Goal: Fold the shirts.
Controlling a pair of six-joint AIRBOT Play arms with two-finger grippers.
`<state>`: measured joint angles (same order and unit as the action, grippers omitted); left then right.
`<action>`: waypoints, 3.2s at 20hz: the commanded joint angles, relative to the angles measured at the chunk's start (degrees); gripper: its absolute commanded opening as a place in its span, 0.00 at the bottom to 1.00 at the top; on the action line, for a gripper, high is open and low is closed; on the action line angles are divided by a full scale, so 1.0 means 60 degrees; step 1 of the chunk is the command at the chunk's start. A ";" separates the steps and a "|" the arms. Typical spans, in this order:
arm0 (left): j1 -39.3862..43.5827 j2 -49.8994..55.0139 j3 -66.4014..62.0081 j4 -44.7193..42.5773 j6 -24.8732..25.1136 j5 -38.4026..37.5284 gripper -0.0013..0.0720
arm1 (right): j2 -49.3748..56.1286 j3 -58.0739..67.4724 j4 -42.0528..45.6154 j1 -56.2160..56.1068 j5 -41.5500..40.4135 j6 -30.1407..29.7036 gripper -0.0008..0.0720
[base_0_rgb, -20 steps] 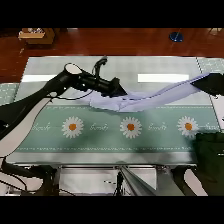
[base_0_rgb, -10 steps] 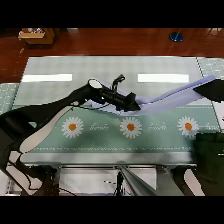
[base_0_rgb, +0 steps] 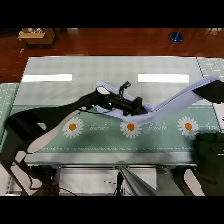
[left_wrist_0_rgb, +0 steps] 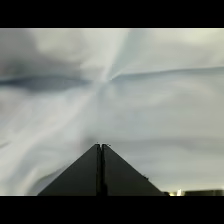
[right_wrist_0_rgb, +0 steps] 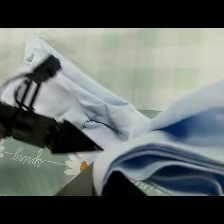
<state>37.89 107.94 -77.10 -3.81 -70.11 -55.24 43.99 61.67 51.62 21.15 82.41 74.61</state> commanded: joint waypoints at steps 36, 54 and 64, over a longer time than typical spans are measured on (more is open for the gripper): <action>-0.9566 -0.7675 0.0022 -0.4874 0.0823 -0.4054 0.05 | 0.4401 0.0943 0.3202 -0.4947 -0.2874 0.2302 0.69; -0.9584 -0.7679 0.0018 -0.6732 0.0820 -0.4404 0.31 | 0.5872 -0.4506 -0.4834 -0.5235 -0.7766 0.0084 0.83; -0.9584 -0.7675 0.0018 -0.6732 0.0820 -0.4331 0.30 | 0.3177 -0.2499 -0.4459 -0.3770 -0.5501 -0.0295 0.04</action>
<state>-19.57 61.87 -76.99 -44.16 -65.19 -81.60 70.50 42.04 20.03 -6.07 42.87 68.64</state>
